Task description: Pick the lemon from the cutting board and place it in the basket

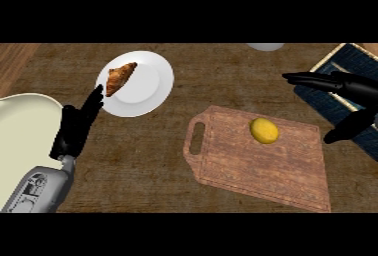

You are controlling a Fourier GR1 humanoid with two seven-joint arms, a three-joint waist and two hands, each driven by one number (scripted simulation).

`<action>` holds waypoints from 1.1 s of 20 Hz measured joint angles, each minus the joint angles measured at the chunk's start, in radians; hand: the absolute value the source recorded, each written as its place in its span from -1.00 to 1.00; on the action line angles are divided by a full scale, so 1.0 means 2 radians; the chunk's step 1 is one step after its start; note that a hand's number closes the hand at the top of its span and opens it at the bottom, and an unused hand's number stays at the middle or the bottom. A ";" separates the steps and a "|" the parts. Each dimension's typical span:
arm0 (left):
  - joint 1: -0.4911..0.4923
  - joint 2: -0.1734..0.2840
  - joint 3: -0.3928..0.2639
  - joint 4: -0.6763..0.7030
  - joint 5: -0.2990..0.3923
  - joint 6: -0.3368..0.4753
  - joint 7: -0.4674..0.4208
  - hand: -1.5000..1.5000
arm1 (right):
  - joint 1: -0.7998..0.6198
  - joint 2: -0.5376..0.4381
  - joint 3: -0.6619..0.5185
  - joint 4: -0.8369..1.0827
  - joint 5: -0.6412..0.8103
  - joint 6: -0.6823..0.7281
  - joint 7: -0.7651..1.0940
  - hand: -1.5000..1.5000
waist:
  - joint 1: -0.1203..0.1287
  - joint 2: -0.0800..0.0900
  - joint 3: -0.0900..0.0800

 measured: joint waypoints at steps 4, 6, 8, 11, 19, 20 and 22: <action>-0.003 0.000 0.004 0.002 -0.003 -0.002 0.002 0.00 | -0.015 0.023 0.020 0.039 0.012 -0.013 -0.018 -1.00 | -0.001 0.000 0.000; -0.003 -0.004 0.005 0.007 -0.004 -0.002 -0.001 0.00 | -0.023 0.036 0.030 0.055 0.019 -0.019 -0.023 -1.00 | -0.003 0.000 0.000; -0.006 -0.004 0.009 0.006 -0.003 -0.003 0.006 0.00 | -0.027 0.044 0.037 0.067 0.025 -0.024 -0.029 -1.00 | -0.006 -0.001 0.000; -0.001 -0.003 0.014 0.004 -0.004 -0.006 0.004 0.00 | -0.027 0.063 0.046 0.086 0.034 -0.038 -0.039 -1.00 | -0.007 -0.002 0.000; 0.002 -0.006 0.023 0.008 -0.012 -0.010 0.000 0.00 | -0.048 0.106 0.059 0.124 0.048 -0.051 -0.049 -1.00 | -0.012 -0.003 0.000; 0.002 -0.007 0.025 0.012 -0.012 -0.012 -0.001 0.00 | -0.052 0.112 0.059 0.130 0.049 -0.052 -0.049 -1.00 | -0.012 -0.003 -0.001; 0.005 -0.008 0.024 0.000 -0.015 -0.011 0.006 0.00 | -0.055 0.120 0.059 0.137 0.051 -0.054 -0.050 -1.00 | -0.012 -0.004 -0.001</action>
